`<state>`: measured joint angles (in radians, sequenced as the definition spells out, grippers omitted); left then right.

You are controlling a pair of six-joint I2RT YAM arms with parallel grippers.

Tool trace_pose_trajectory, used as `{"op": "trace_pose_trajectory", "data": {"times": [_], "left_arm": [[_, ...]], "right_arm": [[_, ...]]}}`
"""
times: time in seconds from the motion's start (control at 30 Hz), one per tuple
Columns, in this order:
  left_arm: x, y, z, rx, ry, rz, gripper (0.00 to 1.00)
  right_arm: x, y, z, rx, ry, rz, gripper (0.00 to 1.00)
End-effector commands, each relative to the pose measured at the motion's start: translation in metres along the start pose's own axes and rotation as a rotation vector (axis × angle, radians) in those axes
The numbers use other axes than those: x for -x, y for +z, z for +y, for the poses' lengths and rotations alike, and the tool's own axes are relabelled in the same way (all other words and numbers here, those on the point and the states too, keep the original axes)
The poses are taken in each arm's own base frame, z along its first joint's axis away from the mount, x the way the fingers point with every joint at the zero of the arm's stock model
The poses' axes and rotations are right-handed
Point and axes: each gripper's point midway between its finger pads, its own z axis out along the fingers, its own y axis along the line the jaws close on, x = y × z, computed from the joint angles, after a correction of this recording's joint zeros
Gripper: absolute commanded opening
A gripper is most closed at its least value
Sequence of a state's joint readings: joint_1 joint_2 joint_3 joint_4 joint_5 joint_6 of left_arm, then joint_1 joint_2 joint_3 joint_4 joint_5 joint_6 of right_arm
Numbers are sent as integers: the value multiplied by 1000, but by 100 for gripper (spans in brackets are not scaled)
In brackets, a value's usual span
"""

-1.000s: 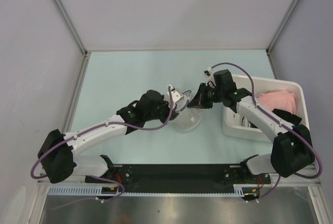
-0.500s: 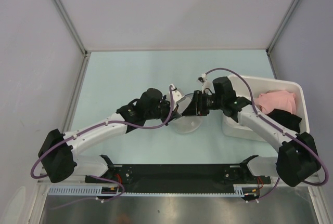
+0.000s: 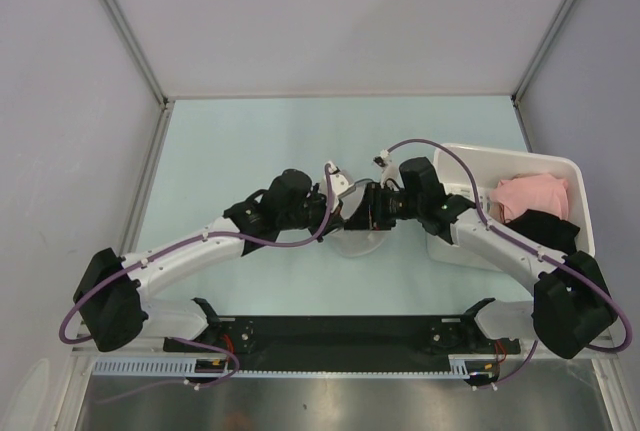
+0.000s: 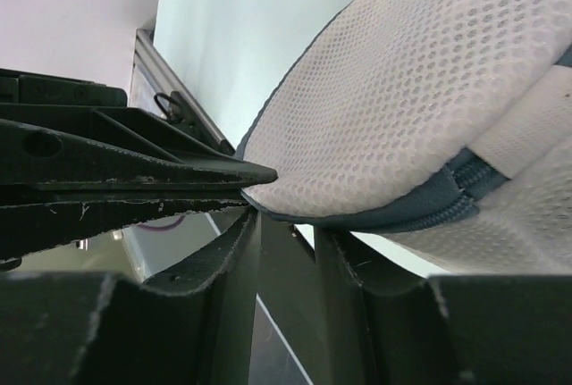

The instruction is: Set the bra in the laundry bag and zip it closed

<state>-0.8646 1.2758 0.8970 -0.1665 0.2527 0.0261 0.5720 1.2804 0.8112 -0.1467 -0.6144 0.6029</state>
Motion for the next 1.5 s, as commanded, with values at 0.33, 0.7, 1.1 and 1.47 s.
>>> {"op": "trace_pose_trajectory", "data": {"times": [0.33, 0.7, 1.1, 1.47], "left_arm": [[21, -4, -16, -91, 1, -67, 0], [11, 1, -3, -18, -10, -31, 0], [-16, 0, 11, 48, 46, 24, 0], [-13, 5, 23, 90, 103, 29, 0]], "right_arm": [[27, 8, -3, -47, -66, -134, 27], [26, 1, -3, -89, -59, -130, 0], [38, -30, -42, -317, -4, -117, 0], [50, -54, -77, -526, -94, -93, 0]]}}
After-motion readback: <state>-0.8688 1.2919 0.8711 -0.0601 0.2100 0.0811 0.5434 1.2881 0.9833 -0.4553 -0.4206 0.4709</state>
